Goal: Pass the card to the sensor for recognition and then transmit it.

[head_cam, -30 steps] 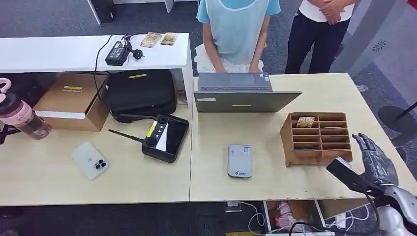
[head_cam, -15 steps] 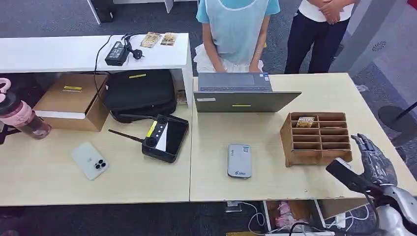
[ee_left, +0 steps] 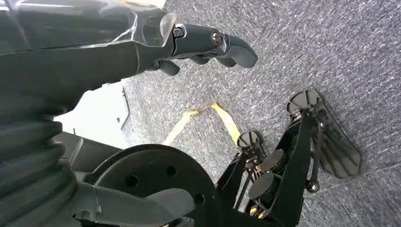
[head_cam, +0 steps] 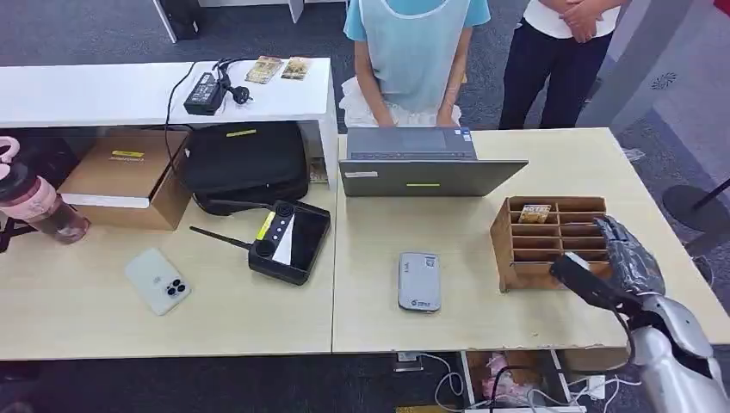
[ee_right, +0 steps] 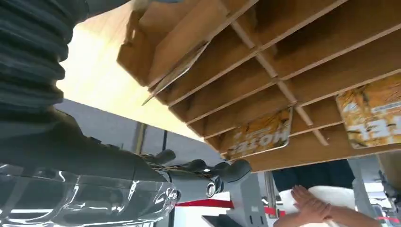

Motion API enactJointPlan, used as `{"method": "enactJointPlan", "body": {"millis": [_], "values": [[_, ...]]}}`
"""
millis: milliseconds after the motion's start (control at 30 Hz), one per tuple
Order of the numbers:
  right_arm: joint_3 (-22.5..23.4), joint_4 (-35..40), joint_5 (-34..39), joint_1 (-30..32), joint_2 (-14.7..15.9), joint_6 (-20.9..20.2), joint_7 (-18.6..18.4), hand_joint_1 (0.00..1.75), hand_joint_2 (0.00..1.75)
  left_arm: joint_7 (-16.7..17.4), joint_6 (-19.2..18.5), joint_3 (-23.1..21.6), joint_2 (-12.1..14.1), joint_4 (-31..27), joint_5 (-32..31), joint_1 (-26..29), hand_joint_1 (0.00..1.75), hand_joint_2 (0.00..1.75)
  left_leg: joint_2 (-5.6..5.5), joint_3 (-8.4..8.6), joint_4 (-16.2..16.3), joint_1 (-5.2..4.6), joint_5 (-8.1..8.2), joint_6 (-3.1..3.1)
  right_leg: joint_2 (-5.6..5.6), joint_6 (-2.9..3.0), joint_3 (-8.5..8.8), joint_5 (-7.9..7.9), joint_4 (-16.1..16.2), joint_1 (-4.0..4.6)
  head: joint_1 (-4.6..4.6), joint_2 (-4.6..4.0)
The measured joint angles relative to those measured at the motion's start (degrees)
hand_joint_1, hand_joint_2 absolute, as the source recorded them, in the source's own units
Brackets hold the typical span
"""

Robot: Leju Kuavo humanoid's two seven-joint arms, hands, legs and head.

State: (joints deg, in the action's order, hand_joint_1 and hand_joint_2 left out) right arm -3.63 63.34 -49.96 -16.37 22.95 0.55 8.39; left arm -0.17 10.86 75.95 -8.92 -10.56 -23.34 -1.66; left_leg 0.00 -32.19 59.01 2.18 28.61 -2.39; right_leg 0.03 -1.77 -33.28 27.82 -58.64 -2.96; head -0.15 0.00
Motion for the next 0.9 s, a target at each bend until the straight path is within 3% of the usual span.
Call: {"method": "enactJointPlan", "body": {"millis": [533,900], "values": [[-1.9,-4.9,-2.4,-4.5,-0.8,1.4,-2.2,0.0,1.75,-0.4,1.8,0.0,-0.8,0.0,0.4,-0.6,0.0,1.75,0.0,0.01,0.0,0.0,0.0,0.0,-0.01,0.0,0.0,-0.01,0.0,0.0,-0.02,0.0],[-2.1,-5.1,-2.6,-4.5,-0.8,1.7,-2.8,0.0,1.75,-0.9,1.6,0.0,-1.3,0.0,0.9,-0.9,0.0,1.75,0.01,0.02,0.0,-0.01,0.0,0.0,0.0,0.0,0.0,-0.01,0.0,-0.01,-0.02,0.0]]}}
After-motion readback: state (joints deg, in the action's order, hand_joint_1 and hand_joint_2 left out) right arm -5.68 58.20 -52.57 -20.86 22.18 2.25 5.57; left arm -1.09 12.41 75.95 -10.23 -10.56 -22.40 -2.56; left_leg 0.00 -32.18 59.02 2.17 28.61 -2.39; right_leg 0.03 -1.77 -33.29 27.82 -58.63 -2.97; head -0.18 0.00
